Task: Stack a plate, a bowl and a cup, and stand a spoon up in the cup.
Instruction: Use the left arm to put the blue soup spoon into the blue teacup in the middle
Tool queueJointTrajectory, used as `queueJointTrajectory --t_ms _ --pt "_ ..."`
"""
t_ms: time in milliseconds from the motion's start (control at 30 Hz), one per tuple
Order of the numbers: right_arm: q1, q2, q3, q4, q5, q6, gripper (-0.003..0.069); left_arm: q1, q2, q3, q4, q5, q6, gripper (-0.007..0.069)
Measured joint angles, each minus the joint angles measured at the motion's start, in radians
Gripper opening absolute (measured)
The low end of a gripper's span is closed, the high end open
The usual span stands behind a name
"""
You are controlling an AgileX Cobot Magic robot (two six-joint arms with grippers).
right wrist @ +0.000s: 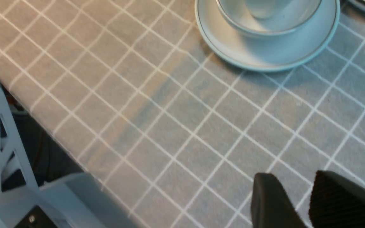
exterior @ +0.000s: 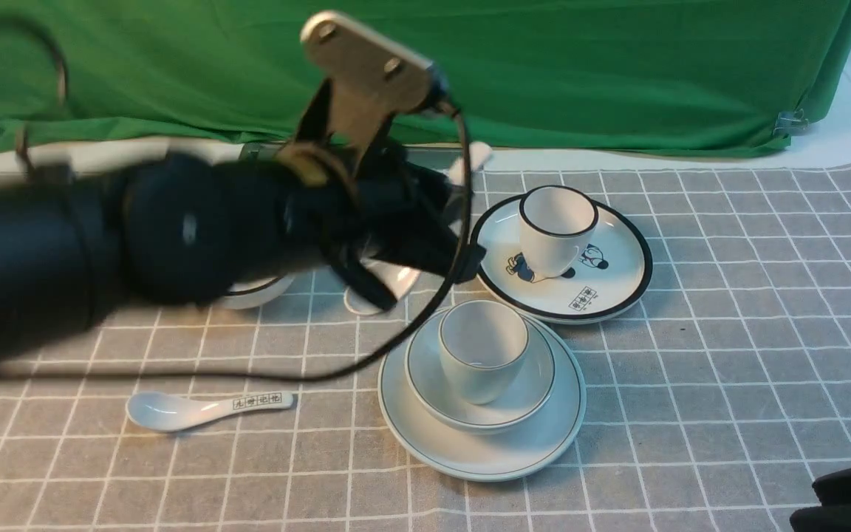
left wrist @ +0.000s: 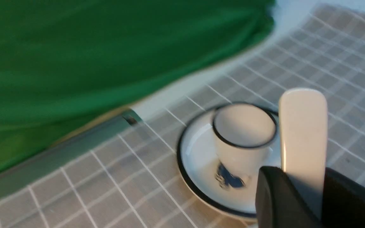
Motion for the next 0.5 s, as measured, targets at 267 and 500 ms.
queueJointTrajectory --t_ms 267,500 --pt "0.000 0.000 0.000 0.000 -0.059 0.003 0.0232 -0.045 0.063 0.123 0.353 -0.476 -0.387 0.0108" --pt "0.000 0.000 0.000 0.000 -0.060 0.044 0.0232 -0.045 0.206 0.126 0.523 -0.643 -0.571 0.0108"
